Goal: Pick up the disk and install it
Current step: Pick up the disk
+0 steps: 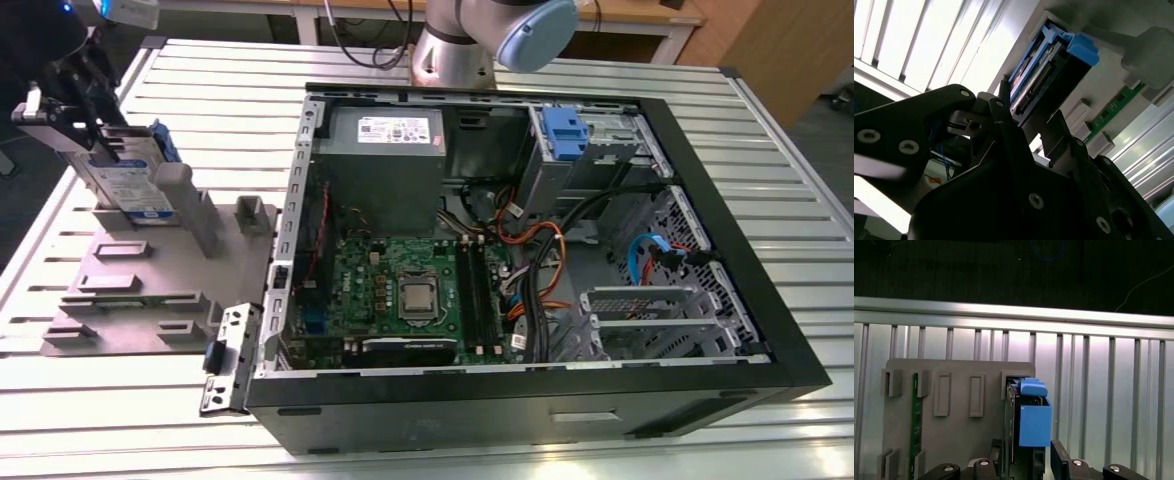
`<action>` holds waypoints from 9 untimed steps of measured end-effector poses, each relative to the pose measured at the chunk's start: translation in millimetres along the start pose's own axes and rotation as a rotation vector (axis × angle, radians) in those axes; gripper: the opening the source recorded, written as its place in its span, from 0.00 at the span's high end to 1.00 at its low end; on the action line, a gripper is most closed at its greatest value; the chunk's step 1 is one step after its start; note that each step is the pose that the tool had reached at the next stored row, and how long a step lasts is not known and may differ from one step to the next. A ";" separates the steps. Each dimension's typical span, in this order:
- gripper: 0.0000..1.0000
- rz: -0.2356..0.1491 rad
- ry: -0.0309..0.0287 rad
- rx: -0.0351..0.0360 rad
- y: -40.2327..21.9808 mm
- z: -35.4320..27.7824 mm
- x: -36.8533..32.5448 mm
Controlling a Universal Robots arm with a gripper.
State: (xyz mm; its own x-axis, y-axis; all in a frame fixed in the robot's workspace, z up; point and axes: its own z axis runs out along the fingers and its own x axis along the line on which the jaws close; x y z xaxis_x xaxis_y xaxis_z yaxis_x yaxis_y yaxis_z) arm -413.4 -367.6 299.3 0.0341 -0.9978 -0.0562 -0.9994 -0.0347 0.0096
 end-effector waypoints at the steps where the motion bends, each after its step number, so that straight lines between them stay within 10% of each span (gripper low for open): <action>1: 0.49 0.000 0.0001 -0.0002 0.0 -1.1 -0.1; 9: 0.49 0.000 0.0003 -0.0007 0.1 -2.8 -0.1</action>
State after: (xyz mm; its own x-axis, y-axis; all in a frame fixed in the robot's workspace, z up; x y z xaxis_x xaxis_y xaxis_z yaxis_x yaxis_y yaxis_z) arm -413.4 -367.7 302.1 0.0340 -0.9979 -0.0559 -0.9993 -0.0346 0.0103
